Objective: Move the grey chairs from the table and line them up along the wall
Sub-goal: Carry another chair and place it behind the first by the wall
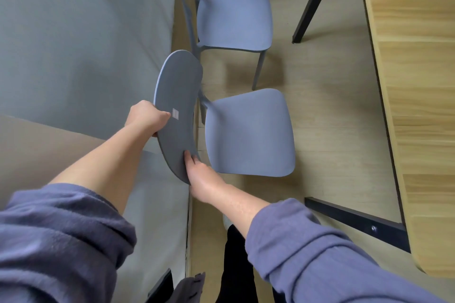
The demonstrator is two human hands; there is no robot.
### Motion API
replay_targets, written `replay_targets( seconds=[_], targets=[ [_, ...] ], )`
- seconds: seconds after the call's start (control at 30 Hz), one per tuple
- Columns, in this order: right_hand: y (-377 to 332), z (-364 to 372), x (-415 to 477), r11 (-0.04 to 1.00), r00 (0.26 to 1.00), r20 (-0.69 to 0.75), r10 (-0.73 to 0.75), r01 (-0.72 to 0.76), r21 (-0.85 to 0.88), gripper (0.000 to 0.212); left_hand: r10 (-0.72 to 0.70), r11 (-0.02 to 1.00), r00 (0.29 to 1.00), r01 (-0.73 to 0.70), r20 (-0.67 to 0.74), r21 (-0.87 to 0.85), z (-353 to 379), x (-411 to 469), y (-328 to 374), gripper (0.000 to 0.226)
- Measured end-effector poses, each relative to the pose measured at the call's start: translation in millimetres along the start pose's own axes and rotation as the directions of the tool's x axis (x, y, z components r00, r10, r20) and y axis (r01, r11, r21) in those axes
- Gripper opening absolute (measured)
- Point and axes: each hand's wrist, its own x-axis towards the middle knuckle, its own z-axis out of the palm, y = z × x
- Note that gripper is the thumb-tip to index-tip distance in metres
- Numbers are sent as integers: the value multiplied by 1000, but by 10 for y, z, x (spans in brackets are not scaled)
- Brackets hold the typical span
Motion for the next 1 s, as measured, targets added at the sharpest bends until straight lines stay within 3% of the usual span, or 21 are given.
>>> replay_targets(
  seconds=[1.0],
  targets=[
    [-376, 184, 450, 995, 994, 52, -100, 101, -21, 90, -151, 986, 981, 159, -124, 55, -254, 350, -285, 33]
  ],
)
